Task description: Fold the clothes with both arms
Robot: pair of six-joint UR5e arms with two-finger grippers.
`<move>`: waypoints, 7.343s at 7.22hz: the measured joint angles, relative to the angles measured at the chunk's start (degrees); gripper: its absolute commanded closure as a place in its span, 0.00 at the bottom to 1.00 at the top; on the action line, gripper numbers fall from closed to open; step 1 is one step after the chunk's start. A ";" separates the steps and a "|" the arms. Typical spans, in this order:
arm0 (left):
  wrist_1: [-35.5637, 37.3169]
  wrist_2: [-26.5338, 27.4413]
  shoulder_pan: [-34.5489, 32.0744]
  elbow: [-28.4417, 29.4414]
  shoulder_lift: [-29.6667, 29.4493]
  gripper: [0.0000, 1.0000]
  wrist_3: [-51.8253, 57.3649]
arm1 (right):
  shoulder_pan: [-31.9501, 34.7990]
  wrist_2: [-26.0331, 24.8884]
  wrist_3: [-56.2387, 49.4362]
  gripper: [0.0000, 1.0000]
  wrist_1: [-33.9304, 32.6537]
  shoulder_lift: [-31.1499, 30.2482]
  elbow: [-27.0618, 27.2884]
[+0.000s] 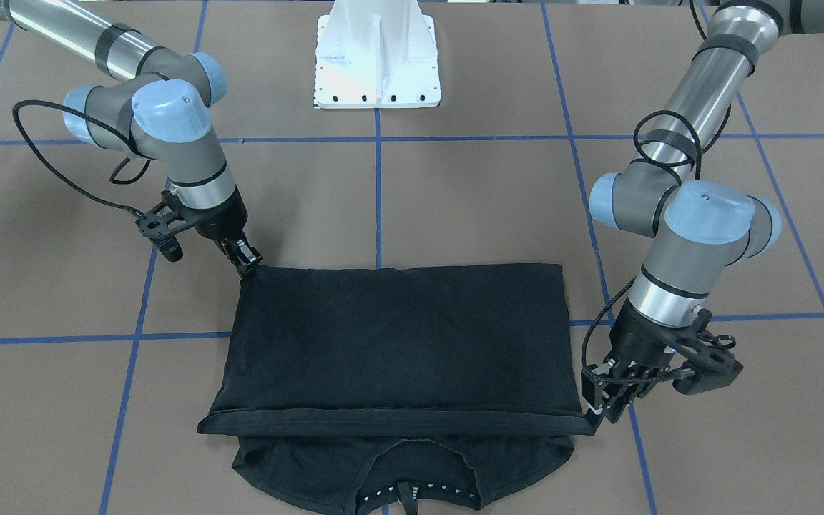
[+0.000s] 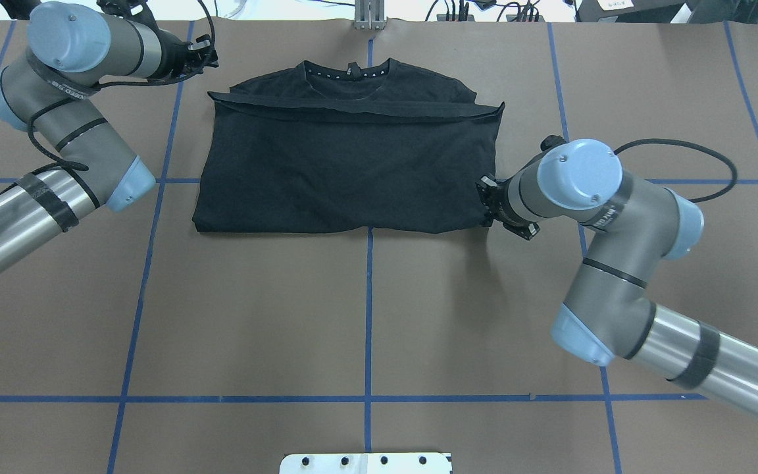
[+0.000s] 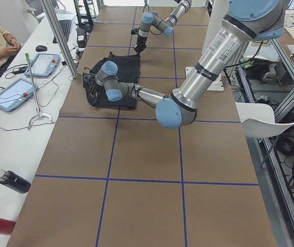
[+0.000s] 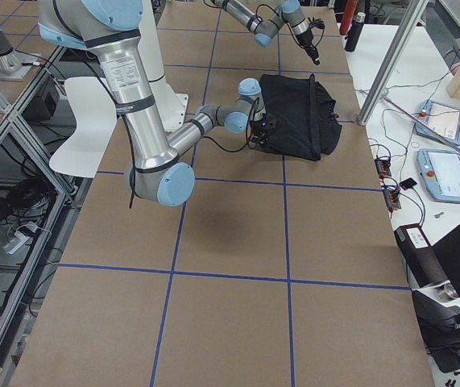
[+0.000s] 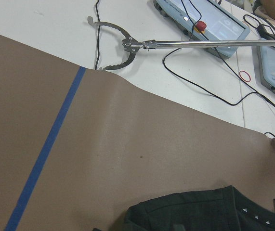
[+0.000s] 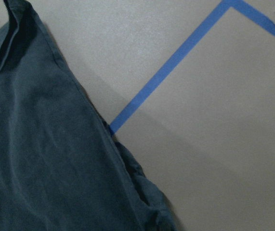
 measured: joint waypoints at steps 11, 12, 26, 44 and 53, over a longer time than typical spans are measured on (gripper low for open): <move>13.81 -9.73 3.72 -26.33 9.53 0.50 -4.87 | -19.71 0.44 0.60 0.00 -27.55 -10.40 31.21; 16.81 -7.66 6.78 -29.46 11.20 0.50 -6.95 | -16.04 0.54 0.54 0.00 -27.48 -8.23 31.12; 36.53 2.37 22.32 -30.79 13.01 0.66 -14.99 | -4.73 0.40 0.25 0.00 -26.96 2.66 20.41; 4.30 5.18 3.51 19.96 -19.15 1.00 3.56 | -2.45 0.36 0.53 0.00 -20.66 2.56 18.30; 3.60 1.18 0.75 2.20 -4.51 0.35 10.20 | -19.48 -8.95 -26.51 0.63 -19.23 5.01 12.43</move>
